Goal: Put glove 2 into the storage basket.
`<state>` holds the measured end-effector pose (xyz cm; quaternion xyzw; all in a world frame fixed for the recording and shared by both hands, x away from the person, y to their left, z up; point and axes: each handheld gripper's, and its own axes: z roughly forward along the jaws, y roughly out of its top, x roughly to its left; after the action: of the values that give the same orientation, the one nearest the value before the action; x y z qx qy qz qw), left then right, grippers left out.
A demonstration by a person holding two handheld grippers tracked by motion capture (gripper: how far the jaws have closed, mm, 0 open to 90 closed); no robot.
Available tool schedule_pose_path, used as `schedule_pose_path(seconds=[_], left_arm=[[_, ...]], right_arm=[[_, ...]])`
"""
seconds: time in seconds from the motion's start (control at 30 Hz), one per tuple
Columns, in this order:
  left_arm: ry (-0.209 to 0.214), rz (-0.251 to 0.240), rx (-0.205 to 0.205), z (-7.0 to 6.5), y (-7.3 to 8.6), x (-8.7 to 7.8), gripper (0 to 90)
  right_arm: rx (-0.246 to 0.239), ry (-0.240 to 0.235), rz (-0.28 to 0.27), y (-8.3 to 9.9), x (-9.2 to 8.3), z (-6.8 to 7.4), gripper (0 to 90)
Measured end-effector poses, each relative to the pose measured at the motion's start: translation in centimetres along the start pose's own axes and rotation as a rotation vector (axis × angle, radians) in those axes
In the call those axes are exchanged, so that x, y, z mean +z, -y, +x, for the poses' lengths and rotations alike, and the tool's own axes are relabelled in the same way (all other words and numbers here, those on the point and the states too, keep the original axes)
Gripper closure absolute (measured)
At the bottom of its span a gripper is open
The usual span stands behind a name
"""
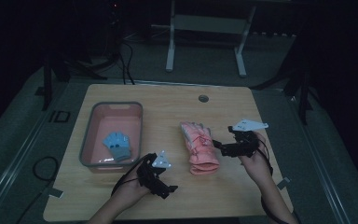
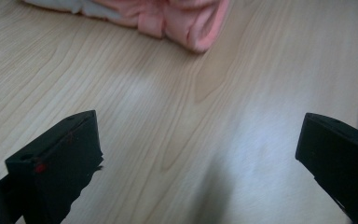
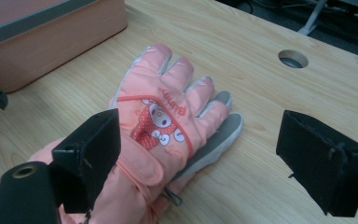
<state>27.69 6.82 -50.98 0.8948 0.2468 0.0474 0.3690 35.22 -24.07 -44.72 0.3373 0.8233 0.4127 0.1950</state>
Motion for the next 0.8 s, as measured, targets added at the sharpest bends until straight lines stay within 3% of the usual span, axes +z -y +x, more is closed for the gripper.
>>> schedule_pose_path(seconds=[0.13, 0.2, 0.23, 0.33, 0.4, 0.47, 0.63, 0.67, 0.73, 0.8], left_arm=[[0.02, -0.005, 0.001, -0.3, -1.6, 0.2, 0.2], [0.008, -0.016, 0.004, -0.3, -2.5, 0.3, 0.3], [0.006, -0.023, 0.008, -0.2, -3.0, 0.3, 0.3], [-0.011, -0.047, 0.021, 0.1, -4.6, 0.2, 0.3], [-0.018, -0.067, 0.028, 0.4, -5.7, 0.2, 0.3], [-0.026, -0.083, 0.037, 0.8, -6.8, 0.4, 0.3], [-0.037, -0.141, 0.023, 2.1, -9.1, 1.2, 0.3], [-0.064, -0.14, 0.03, 2.3, -9.5, 1.4, 1.9], [-0.094, -0.149, 0.048, 2.6, -10.2, 1.8, 15.3], [-0.112, -0.118, 0.047, 2.9, -10.9, 2.5, 16.2]], right_arm=[[0.035, -0.013, 0.005, 0.5, -0.1, -0.5, 11.6], [0.072, -0.057, -0.017, 0.8, 0.0, -0.8, 11.2], [0.075, -0.074, -0.015, 0.9, 0.1, -0.8, 11.2], [0.044, -0.045, 0.008, 1.2, 0.3, -0.9, 15.0], [0.04, -0.034, 0.029, 1.2, 0.5, -1.1, 29.0], [0.027, -0.024, 0.037, 1.3, 0.8, -1.4, 33.8], [0.034, -0.059, 0.031, 1.3, 1.4, -2.1, 44.8], [0.038, -0.056, 0.031, 1.2, 1.5, -2.1, 49.2], [0.041, -0.07, 0.038, 1.1, 1.8, -2.2, 50.3], [0.047, -0.082, 0.051, 0.9, 2.3, -2.3, 52.8]])
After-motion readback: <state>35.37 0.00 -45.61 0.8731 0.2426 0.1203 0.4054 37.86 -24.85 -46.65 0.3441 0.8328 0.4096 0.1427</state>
